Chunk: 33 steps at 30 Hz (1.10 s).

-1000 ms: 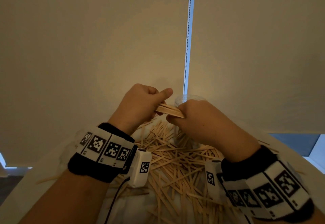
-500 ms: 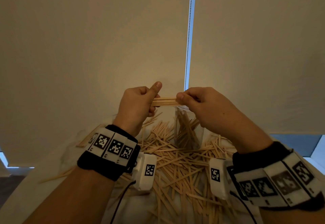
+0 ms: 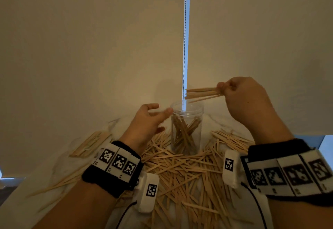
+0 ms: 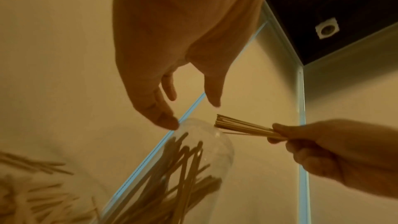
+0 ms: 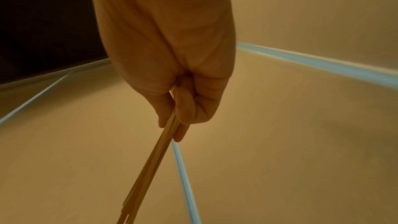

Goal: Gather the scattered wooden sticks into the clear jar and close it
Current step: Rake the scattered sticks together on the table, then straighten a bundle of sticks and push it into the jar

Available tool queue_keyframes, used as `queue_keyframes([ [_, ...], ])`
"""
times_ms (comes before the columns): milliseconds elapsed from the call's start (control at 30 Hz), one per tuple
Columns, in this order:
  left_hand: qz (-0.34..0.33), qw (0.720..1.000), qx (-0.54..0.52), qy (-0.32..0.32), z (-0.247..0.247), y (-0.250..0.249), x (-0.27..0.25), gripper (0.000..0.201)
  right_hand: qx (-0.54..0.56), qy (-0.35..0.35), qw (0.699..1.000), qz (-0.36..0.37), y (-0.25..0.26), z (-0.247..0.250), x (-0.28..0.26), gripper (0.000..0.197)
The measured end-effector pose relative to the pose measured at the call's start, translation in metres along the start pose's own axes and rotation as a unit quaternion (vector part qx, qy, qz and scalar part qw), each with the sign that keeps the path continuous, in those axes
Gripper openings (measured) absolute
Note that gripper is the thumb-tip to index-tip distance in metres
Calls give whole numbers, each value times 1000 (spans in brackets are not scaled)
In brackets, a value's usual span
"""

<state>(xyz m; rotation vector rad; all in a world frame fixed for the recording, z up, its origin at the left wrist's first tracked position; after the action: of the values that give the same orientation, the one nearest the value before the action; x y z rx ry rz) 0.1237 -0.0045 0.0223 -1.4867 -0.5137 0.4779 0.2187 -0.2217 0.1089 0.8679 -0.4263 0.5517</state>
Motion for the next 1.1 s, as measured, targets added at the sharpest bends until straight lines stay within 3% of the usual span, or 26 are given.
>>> queue_keyframes([
  [67,18,997,71,28,-12,9,5,95,-42,4,999,-3,-4,-8,6,31],
  [167,-9,987,146,62,-29,5,19,127,-138,53,988,48,8,-35,17,28],
  [300,-29,972,199,120,-48,6,43,158,-290,134,939,127,35,-69,28,21],
  [400,-47,965,227,127,-50,12,50,141,-345,181,906,163,47,-85,35,19],
  [500,-57,963,231,125,-47,13,50,129,-361,253,884,155,48,-103,44,8],
  [567,-60,964,228,122,-46,13,51,114,-356,305,871,146,48,-114,47,16],
  [667,-55,962,241,120,-47,13,52,108,-314,297,894,116,45,-116,56,30],
  [733,-49,961,245,117,-46,14,52,106,-264,242,929,91,40,-110,60,25],
  [800,-44,961,249,116,-45,15,52,107,-244,209,944,72,32,-109,59,18],
  [967,-46,953,274,122,-45,15,52,119,-294,248,918,99,29,-119,54,24],
  [1100,-68,953,267,125,-43,15,53,103,-290,356,885,77,32,-134,43,42],
])
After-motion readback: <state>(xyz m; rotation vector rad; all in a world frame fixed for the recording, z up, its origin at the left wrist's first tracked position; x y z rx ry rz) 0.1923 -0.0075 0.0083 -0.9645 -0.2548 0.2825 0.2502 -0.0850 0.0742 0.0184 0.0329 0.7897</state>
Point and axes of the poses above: each hand's wrist, its own x-axis towards the middle knuckle, its own z-axis out of the back of the hand, y = z × x, the point moved 4 cm from there along x, towards the middle knuckle, and after that the axes turned 5 degrees about z, right-handed, at the moved point
